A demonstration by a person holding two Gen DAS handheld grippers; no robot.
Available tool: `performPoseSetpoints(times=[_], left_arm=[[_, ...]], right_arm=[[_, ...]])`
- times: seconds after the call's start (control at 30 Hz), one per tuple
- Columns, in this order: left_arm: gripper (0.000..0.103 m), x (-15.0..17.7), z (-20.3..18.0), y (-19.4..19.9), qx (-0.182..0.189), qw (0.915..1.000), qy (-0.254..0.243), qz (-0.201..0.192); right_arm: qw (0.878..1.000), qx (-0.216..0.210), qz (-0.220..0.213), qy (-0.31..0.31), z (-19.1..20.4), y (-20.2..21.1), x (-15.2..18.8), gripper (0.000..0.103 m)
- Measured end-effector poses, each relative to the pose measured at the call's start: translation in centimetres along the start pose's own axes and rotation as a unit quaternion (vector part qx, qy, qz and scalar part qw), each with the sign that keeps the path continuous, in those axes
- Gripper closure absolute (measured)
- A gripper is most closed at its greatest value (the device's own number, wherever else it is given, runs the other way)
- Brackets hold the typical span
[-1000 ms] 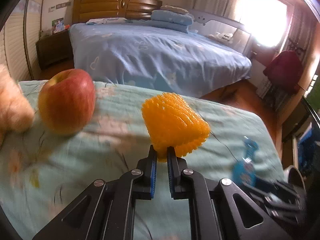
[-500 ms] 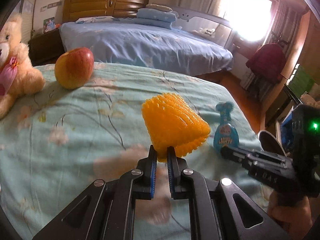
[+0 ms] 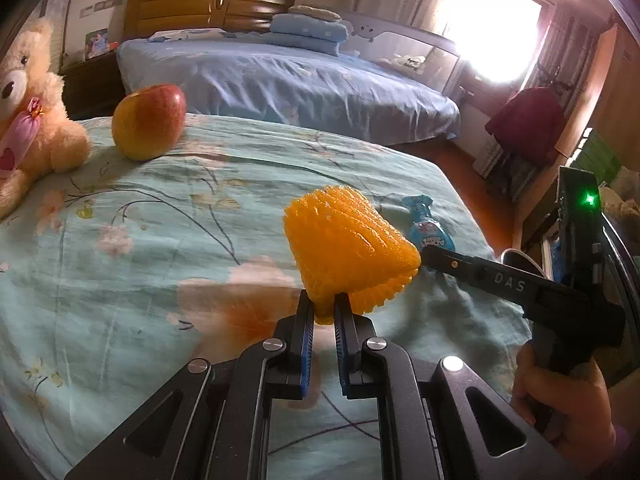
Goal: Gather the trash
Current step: 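Carry the blue toothbrush package and orange mesh net over the black trash bin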
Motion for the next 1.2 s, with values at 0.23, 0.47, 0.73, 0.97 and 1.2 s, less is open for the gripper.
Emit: performPoseSetpoints(times=[0.23, 0.47, 0.73, 0.97, 1.2], left_arm=[[0.095, 0.6, -2.2, 0.3, 0.009, 0.9998, -0.017, 0.004], [0.095, 1.2, -4.6, 0.5, 0.022, 0.9990, -0.039, 0.008], [0.095, 2.2, -7.7, 0.7, 0.035, 0.9970, -0.067, 0.015], [0.095, 2.8, -9.8, 0.6, 0.038, 0.9950, -0.090, 0.021], [0.095, 2.9, -11.9, 0.7, 0.046, 0.9928, -0.109, 0.022]], right_arm=[[1.000, 0.003, -0.009, 0.008, -0.4, 2.0, 0.9, 0.088], [0.999, 0.008, -0.027, 0.016, -1.0, 5.0, 1.9, 0.088], [0.999, 0.017, -0.045, 0.019, -2.1, 8.2, 3.4, 0.088], [0.998, 0.028, -0.062, 0.016, -3.2, 10.6, 4.2, 0.088], [0.997, 0.038, -0.073, 0.003, -5.0, 12.2, 4.8, 0.088]])
Point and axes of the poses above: each gripper's, at about its wrist camera, not at the fingertips, and y roughly against the way its jaws point, z to its left, x to its underside, the point moved 9 cm from there along -y, roughly the way its jaws point, and after that the axes turned 1 degree about y, right-handed, at the moved point
